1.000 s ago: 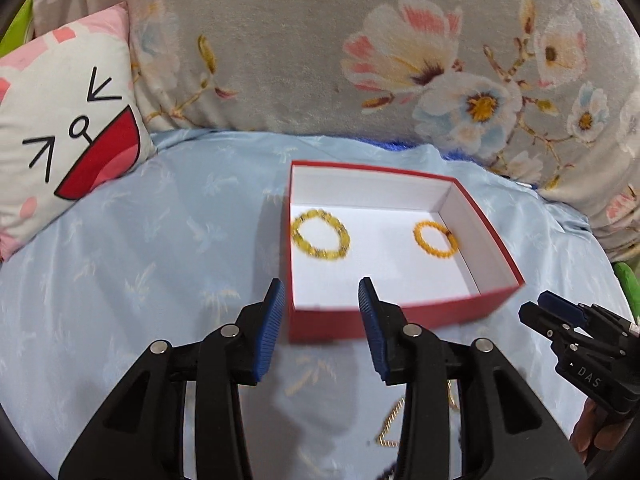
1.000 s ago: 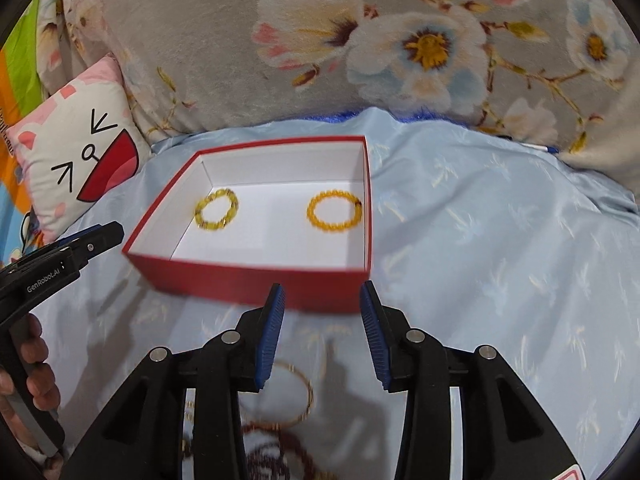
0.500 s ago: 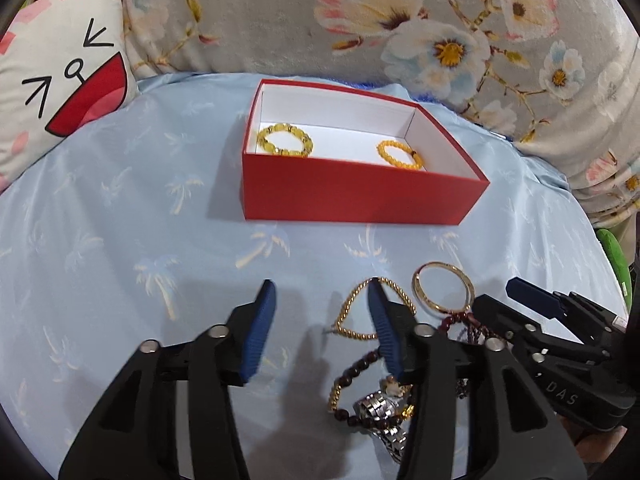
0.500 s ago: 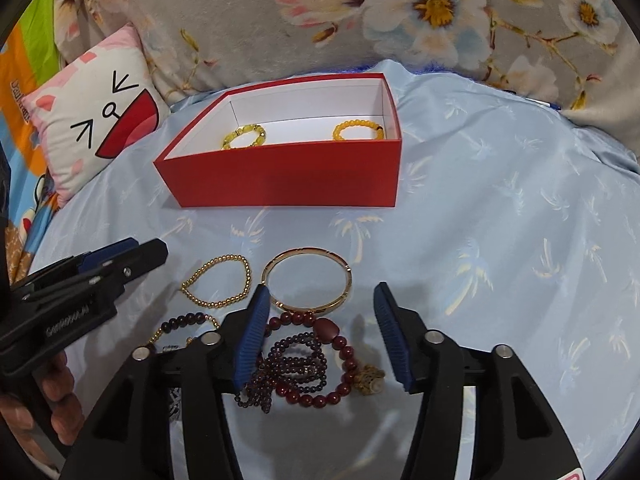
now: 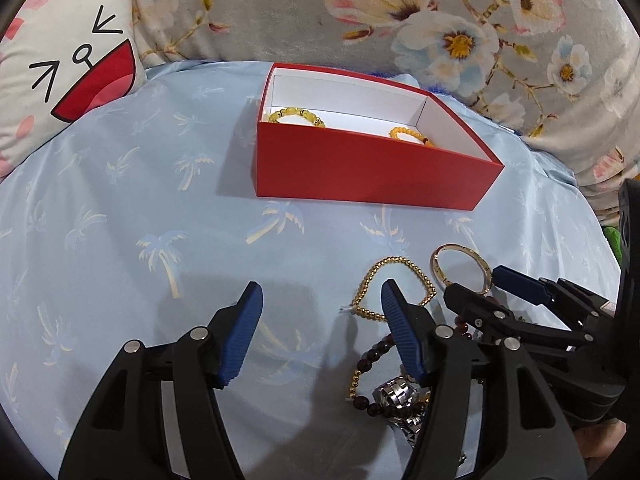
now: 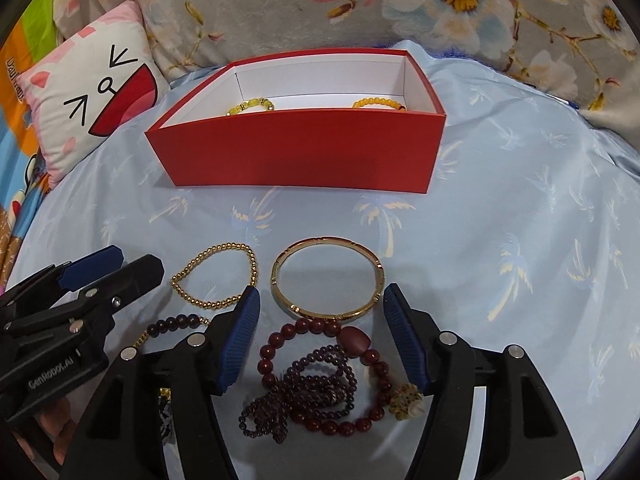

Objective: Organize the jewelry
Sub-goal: 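Move the left tool to the gold bead chain while the right tool reaches the gold bangle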

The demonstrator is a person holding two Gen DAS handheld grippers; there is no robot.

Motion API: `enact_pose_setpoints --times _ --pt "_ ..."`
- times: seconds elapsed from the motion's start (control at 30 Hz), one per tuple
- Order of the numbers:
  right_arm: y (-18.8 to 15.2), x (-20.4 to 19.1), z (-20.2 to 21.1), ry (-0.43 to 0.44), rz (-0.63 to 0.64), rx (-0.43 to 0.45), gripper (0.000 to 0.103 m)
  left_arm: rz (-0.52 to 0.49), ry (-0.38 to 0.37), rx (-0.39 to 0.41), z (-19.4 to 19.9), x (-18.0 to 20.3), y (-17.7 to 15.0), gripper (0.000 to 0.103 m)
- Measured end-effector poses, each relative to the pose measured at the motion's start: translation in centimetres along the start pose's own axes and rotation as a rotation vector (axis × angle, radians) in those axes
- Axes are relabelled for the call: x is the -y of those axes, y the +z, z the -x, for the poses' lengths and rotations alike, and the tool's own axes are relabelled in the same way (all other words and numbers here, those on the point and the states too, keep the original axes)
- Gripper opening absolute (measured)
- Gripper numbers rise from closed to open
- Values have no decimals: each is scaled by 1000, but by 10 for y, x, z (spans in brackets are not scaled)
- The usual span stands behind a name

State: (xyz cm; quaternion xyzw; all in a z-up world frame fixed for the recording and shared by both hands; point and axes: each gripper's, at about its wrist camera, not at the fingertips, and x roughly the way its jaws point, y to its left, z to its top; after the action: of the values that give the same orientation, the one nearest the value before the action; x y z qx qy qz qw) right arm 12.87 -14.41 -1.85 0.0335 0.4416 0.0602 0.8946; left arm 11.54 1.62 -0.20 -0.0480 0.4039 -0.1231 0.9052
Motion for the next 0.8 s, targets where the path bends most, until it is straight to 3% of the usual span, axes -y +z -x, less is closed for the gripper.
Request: enact_pose_setpoints --times 0.2,0.47,0.5,0.53,0.63,0.7,0.77,0.8 --pt "4 -1 -7 -14 12 0 62 5 -16 -5 -2 -1 -1 59" --pt "4 1 -7 -32 12 11 54 -8 -21 -6 -3 2 -2 62" --pt "3 3 -6 -34 7 15 45 -12 -20 -6 -3 3 -2 62" --pt "3 5 -5 -36 2 15 23 -19 -19 -8 -4 5 -2 62" --pt "2 11 -4 -32 -11 10 18 -33 -18 -23 -8 9 -1 62" --pt "2 12 -3 -32 -12 6 19 -37 -18 -28 -9 11 0 62" --pt "2 11 -3 -39 -5 6 29 -38 -17 -26 -9 11 -1 62" --pt "2 10 -2 -45 -1 9 43 -34 -18 -26 -9 11 -1 62"
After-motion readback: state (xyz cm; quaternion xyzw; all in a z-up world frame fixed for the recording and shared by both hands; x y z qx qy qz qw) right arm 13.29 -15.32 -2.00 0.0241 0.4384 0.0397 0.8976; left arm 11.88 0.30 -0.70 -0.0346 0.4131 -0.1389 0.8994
